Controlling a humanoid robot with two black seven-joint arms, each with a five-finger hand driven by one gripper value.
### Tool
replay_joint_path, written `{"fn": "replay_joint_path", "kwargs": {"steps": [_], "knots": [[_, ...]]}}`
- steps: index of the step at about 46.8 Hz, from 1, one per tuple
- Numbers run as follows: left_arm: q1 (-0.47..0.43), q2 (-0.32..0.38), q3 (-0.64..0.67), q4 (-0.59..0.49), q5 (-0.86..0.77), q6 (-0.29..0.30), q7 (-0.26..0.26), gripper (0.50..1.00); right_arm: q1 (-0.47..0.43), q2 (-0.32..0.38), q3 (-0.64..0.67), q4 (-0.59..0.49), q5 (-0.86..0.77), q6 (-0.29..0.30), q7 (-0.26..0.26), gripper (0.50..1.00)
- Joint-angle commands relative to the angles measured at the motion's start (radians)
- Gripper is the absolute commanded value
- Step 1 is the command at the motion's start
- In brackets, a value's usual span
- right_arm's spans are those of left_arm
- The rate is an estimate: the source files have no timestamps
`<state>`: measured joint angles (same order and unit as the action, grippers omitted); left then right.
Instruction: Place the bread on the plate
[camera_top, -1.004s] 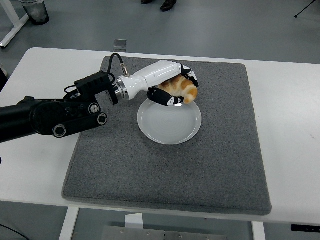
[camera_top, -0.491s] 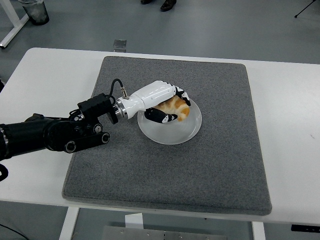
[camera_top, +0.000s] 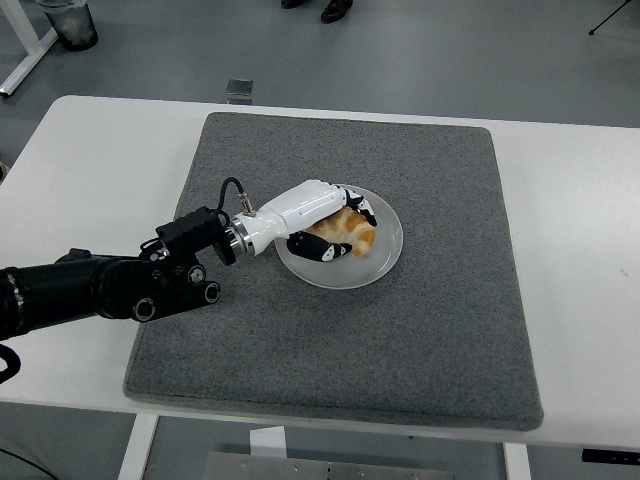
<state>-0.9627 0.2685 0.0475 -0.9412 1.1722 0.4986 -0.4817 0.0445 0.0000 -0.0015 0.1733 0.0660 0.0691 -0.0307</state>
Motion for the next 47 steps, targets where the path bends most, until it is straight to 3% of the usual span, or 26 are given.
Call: {"fn": "replay_joint_path", "kwargs": {"steps": [1,4,12,20,26,47], "knots": [[0.004,0.002,-0.017,-0.001,-0.014,0.000,0.000,0.561,0.000,0.000,0.000,0.000,0.000,0.000,0.000,0.952],[0.019,0.003,-0.032,-0.001,-0.025,0.000,0.000,0.638,0.000,0.000,0.000,0.000,0.000,0.000,0.000,0.954],[0.033,0.008,-0.043,-0.001,-0.031,0.000,0.000,0.748,0.000,0.000,0.000,0.000,0.000,0.000,0.000,0.952],[0.042,0.009,-0.044,0.001,-0.031,0.000,0.000,0.773,0.000,0.000,0.000,0.000,0.000,0.000,0.000,0.952],[0.044,0.009,-0.044,-0.001,-0.031,0.000,0.002,0.848,0.000,0.000,0.000,0.000,0.000,0.000,0.000,0.952],[0.041,0.014,-0.049,-0.016,-0.083,0.000,0.002,0.960,0.000,0.000,0.002,0.000,0.000,0.000,0.000,0.952]]}}
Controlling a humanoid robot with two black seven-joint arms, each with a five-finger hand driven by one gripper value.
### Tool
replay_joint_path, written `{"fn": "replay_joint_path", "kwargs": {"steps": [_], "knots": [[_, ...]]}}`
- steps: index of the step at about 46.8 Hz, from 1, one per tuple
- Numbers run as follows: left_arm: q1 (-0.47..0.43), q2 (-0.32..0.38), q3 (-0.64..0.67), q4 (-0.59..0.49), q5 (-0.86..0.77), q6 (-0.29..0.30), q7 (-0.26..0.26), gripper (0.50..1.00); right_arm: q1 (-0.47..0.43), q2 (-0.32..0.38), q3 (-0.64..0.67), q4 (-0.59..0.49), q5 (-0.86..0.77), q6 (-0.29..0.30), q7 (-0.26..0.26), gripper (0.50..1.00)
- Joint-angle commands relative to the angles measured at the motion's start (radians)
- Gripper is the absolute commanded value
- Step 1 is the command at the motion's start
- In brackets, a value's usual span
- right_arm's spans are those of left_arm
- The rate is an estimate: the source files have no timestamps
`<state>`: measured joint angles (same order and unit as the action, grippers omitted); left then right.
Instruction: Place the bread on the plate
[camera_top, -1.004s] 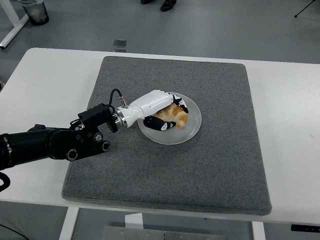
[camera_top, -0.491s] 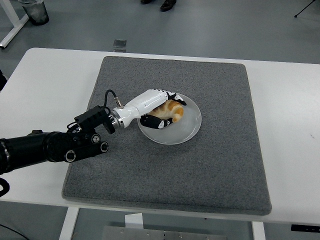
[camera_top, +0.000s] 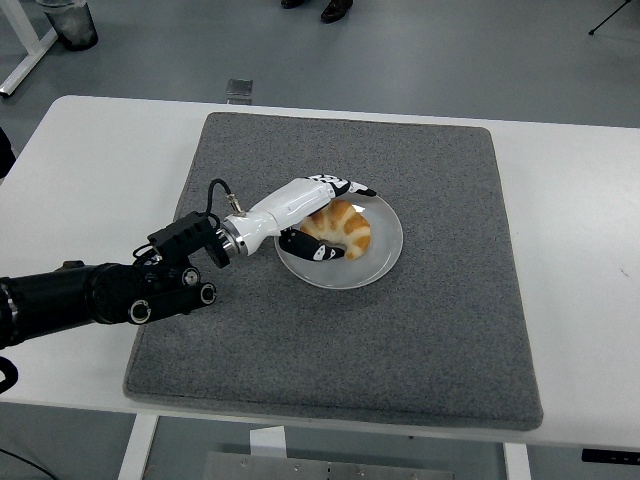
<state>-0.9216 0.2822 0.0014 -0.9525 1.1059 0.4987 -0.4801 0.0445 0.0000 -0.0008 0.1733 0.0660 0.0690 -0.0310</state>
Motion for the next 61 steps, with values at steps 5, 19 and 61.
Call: {"fn": "replay_joint_path", "kwargs": {"steps": [5,19,61], "knots": [[-0.003,0.002,-0.046,-0.009,-0.070,-0.014,0.000,0.986,0.000,0.000,0.001,0.000,0.000,0.000,-0.001,0.952],[-0.056,0.052,-0.124,-0.040,-0.310,-0.172,0.006,0.988,0.000,0.000,0.001,0.000,0.000,0.000,0.000,0.952],[-0.218,0.175,-0.294,0.334,-1.006,-0.798,0.063,0.988,0.000,0.000,0.001,0.002,0.000,0.000,0.000,0.952]]}}
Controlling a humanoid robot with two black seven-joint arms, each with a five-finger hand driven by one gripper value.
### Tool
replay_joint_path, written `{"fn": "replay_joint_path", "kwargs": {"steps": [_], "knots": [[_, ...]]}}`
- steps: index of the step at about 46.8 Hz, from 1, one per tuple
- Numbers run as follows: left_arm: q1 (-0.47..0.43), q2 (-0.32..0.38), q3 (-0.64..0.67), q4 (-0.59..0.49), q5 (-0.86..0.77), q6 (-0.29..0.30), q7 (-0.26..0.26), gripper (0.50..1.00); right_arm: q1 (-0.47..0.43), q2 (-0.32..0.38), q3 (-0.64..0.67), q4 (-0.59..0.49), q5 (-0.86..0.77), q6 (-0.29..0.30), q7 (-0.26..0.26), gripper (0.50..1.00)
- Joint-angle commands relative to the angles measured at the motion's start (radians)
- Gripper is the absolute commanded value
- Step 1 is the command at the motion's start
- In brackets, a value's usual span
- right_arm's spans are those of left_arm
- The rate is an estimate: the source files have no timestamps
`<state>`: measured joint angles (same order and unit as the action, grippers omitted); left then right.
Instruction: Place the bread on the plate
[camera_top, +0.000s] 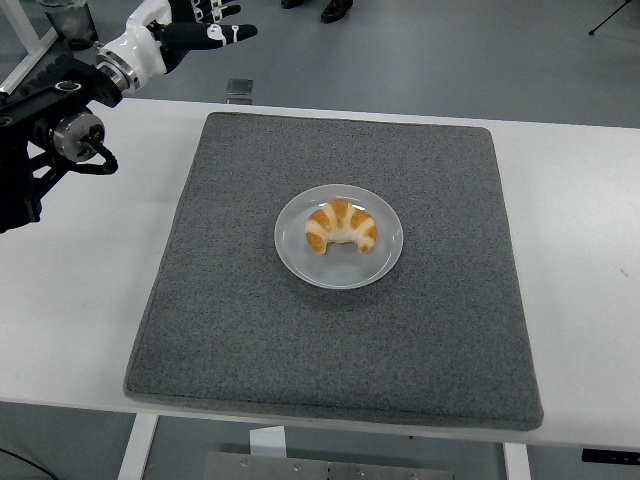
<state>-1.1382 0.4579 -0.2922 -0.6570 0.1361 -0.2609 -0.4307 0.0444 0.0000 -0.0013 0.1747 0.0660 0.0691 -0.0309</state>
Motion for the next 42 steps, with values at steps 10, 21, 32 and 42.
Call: {"fn": "replay_joint_path", "kwargs": {"steps": [10,21,32,42], "knots": [[0.014,-0.007,-0.001,0.152,-0.173,-0.161,0.038,0.988,0.002,0.000,0.000,0.000,0.000,0.001,0.000,0.952],[0.052,-0.050,-0.001,0.221,-0.345,-0.251,0.085,0.988,0.002,0.000,0.001,0.000,0.000,0.000,0.000,0.954],[0.087,-0.087,-0.007,0.228,-0.365,-0.251,0.127,0.988,0.000,0.000,0.001,0.000,0.000,0.000,0.000,0.952],[0.095,-0.085,-0.007,0.231,-0.362,-0.253,0.124,0.988,0.000,0.000,0.000,0.000,-0.002,0.001,0.000,0.952]]}}
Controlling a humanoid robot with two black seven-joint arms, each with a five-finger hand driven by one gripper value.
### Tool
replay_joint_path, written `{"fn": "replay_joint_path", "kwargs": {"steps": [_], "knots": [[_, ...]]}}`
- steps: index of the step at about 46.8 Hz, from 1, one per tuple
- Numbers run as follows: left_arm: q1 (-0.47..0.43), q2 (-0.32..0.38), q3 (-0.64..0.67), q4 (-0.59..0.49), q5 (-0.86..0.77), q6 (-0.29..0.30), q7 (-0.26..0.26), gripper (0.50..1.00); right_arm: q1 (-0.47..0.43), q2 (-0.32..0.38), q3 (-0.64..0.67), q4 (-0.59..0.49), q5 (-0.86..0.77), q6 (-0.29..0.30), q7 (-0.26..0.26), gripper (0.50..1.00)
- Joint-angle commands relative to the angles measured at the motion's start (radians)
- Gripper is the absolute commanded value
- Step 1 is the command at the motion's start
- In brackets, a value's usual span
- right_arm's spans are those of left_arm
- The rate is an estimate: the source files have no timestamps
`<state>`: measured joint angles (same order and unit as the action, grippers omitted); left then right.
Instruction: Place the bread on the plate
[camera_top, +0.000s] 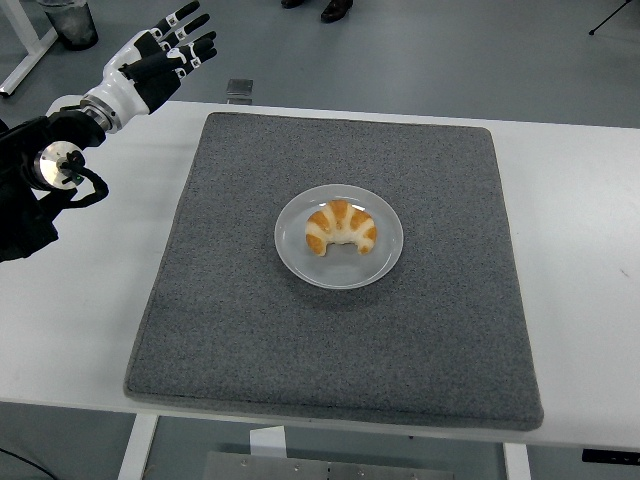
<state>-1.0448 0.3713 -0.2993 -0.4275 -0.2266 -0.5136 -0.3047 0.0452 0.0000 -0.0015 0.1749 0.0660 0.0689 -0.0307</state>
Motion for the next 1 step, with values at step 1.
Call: {"fn": "replay_joint_path", "kwargs": {"steps": [1], "knots": [[0.002,0.000,0.000,0.001,0.001,0.000,-0.002,0.988,0.001,0.000,0.000,0.000,-0.002,0.002,0.000,0.952]]}}
